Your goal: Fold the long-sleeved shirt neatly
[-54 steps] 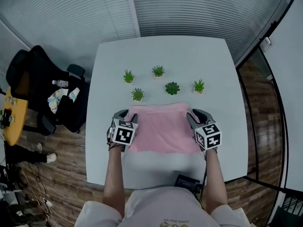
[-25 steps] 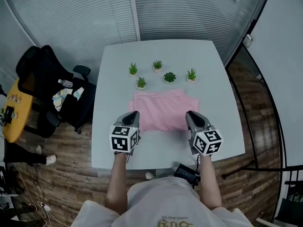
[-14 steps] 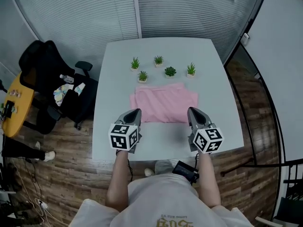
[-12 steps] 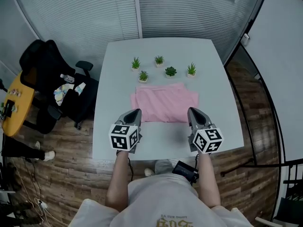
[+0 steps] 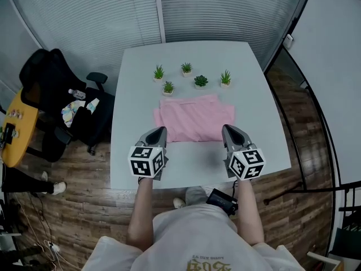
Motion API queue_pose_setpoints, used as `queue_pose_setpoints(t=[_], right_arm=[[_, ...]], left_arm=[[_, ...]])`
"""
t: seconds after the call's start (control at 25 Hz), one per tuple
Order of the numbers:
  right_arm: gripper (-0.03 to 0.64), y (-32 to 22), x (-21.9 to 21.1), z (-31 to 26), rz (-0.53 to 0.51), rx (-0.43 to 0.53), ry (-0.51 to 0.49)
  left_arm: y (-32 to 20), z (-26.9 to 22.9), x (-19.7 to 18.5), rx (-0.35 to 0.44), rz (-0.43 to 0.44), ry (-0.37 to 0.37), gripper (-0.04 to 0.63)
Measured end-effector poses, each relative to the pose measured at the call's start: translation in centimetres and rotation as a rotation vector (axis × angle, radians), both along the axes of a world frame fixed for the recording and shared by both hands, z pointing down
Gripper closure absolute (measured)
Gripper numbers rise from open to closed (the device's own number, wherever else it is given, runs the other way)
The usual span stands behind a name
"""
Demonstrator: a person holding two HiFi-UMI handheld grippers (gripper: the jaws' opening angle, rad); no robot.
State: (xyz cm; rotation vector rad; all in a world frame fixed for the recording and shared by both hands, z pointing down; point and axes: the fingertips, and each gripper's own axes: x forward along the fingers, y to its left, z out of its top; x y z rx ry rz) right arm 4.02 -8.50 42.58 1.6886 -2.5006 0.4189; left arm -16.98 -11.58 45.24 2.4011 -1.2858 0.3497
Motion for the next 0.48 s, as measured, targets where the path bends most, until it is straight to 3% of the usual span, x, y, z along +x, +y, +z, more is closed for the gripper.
queue_pose_setpoints(t=[0.48], right_arm=[[0.605, -0.81, -0.25, 0.50, 0.008, -0.027, 0.049]], left_arm=[[-1.02, 0.51, -0.42, -0.011, 0.007, 0.008, 0.588]])
